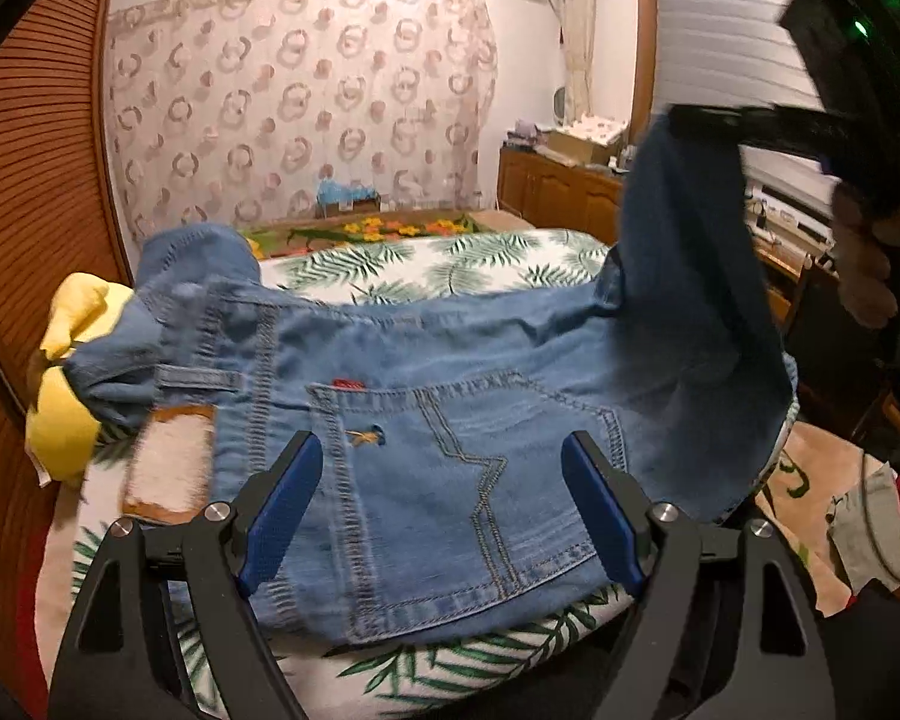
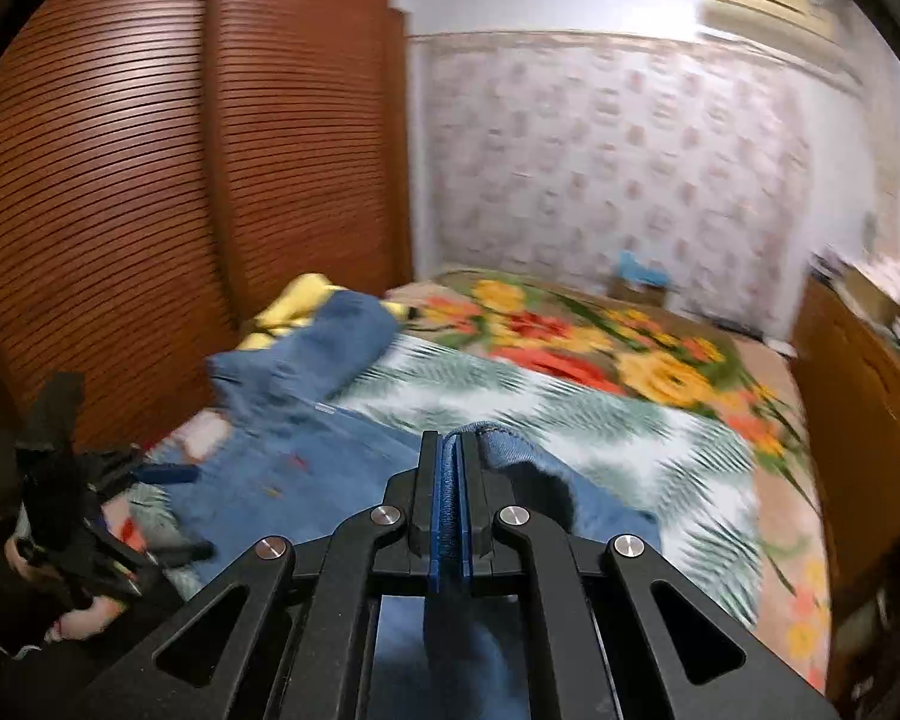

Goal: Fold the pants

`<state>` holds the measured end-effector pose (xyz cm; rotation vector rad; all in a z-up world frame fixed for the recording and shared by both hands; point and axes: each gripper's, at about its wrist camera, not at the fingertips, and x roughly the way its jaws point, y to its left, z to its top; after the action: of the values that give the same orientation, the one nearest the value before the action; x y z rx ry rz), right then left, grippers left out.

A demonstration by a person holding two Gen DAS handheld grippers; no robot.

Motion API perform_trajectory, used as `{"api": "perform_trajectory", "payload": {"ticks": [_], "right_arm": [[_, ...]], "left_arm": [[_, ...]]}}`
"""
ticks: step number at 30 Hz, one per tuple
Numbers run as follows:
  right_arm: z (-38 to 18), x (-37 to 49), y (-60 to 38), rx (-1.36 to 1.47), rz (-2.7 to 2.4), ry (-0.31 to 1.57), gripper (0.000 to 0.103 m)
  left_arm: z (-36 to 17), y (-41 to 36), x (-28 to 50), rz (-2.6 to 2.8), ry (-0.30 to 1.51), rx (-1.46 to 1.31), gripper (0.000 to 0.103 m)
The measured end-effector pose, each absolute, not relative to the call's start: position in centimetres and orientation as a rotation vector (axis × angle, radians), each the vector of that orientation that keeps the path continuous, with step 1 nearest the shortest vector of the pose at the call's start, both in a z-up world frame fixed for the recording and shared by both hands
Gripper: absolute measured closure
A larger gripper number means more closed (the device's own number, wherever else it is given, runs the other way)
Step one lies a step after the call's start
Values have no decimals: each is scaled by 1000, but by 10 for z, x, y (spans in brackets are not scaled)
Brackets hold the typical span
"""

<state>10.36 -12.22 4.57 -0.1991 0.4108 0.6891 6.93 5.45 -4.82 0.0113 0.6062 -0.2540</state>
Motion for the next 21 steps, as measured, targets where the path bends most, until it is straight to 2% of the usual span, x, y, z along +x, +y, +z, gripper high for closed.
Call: {"api": "perform_trajectory", "payload": {"ticks": [4,14,17,19,20,21], "right_arm": [[53,107,-84,-196,784,423,99],[48,157,-65,-257,789,522,99],[59,159,-58,-283,732,535,93],[68,156,-58,-280,729,539,84],[70,156,-59,-276,733,542,76],[73,157,-59,-275,727,538,73]], "left_arm": [[-37,68,59,-238,579,2,21],[-36,78,58,-236,567,-17,21],[-39,75,59,-241,580,-9,21],[-41,74,60,-243,589,-3,21],[-42,73,61,-246,592,-2,21],[-42,72,61,-247,594,-3,21]]}}
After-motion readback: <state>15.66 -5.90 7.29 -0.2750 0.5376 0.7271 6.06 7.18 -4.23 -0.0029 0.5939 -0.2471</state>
